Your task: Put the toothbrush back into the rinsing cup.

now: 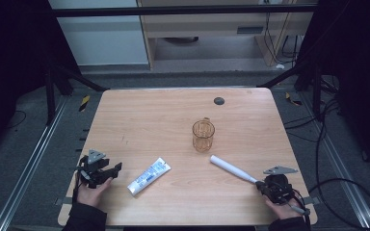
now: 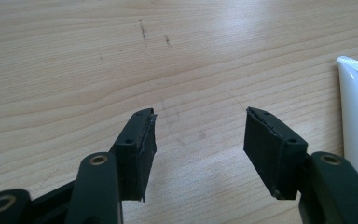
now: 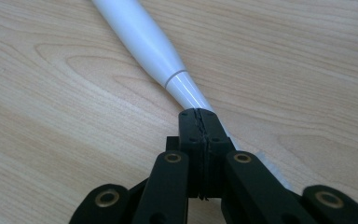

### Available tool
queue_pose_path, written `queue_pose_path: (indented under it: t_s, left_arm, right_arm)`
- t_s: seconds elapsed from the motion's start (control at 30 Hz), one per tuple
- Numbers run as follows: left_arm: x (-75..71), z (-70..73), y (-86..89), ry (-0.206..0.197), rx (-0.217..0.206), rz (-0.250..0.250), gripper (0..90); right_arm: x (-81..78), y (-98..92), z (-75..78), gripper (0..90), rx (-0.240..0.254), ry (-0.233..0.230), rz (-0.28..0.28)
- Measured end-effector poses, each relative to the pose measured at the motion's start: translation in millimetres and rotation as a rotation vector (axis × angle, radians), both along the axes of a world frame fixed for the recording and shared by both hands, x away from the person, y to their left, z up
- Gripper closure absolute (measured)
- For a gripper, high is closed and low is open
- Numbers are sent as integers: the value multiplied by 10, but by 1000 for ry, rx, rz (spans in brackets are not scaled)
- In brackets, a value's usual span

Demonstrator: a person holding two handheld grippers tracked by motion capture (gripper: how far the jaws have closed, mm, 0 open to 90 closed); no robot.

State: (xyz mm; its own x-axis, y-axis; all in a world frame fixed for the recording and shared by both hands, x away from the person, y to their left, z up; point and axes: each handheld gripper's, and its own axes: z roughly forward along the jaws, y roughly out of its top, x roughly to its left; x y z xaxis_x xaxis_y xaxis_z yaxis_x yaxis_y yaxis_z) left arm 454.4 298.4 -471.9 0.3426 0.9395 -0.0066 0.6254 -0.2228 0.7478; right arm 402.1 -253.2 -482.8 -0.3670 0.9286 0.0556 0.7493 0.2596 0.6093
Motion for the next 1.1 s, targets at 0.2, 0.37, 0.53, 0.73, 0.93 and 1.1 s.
queue_pose_path:
  t_s: [0.2, 0.37, 0.53, 0.73, 0.93, 1.1]
  left_arm:
    - [3, -4, -4, -1, -3, 2, 428]
    - [6, -4, -4, 0, -2, 0, 428]
    - [7, -5, -2, -1, -3, 2, 428]
    - [10, -6, -4, -1, -2, 1, 426]
    - [15, -10, -8, 1, 4, -2, 422]
    - [20, -14, -11, 3, 6, -3, 421]
  right_arm:
    - [52, -26, -5, 897, -2, -7, -15]
    - [102, -26, -6, 896, -12, -14, -22]
    - [102, -25, 35, 891, 8, -27, -19]
    - [129, 23, 156, 898, 39, -87, -9]
    - [247, 245, 262, 900, 76, -154, 10]
    - [369, 444, 314, 900, 113, -191, 27]
